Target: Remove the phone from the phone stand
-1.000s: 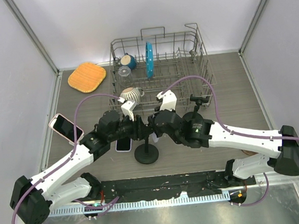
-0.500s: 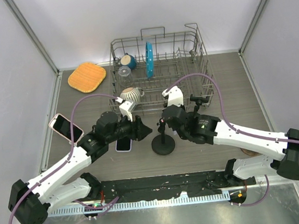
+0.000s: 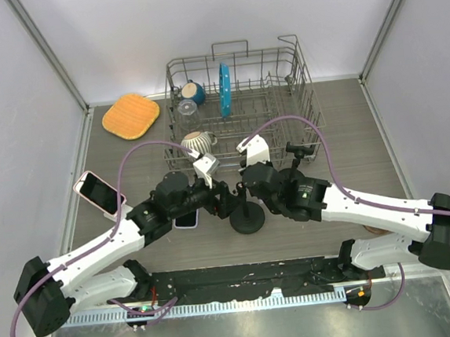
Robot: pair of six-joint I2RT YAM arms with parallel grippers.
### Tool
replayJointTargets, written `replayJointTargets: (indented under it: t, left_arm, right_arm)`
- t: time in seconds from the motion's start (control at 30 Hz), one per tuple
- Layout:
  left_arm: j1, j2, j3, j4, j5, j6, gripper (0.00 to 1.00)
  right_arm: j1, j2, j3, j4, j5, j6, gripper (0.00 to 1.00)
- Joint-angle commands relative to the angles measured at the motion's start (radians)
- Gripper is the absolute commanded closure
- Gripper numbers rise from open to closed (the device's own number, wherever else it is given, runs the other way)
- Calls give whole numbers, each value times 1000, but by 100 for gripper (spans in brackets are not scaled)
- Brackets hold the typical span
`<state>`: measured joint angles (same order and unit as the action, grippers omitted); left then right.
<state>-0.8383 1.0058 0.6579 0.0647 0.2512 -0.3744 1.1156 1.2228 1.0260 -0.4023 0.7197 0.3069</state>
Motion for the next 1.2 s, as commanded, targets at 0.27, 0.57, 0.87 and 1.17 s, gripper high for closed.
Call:
replayJointTargets:
  t: [0.27,0.57,0.87,1.17]
  left_arm:
    - [-100,112,-24,254,-230,97,27]
    - [-105,264,-56,412,-239,141,36]
    - [-116,341,-64,530,-210,135,59]
    - [-119,310,-110,549,-406,51,100]
  right_arm:
    - [24,-71,-81,94,-39,-3,99]
    - [47,-78,-107,134,-31,-12,99]
    - [70,-77,-103,123,-26,-12,99]
    - [82,-40,-34,-128,-57,128,99]
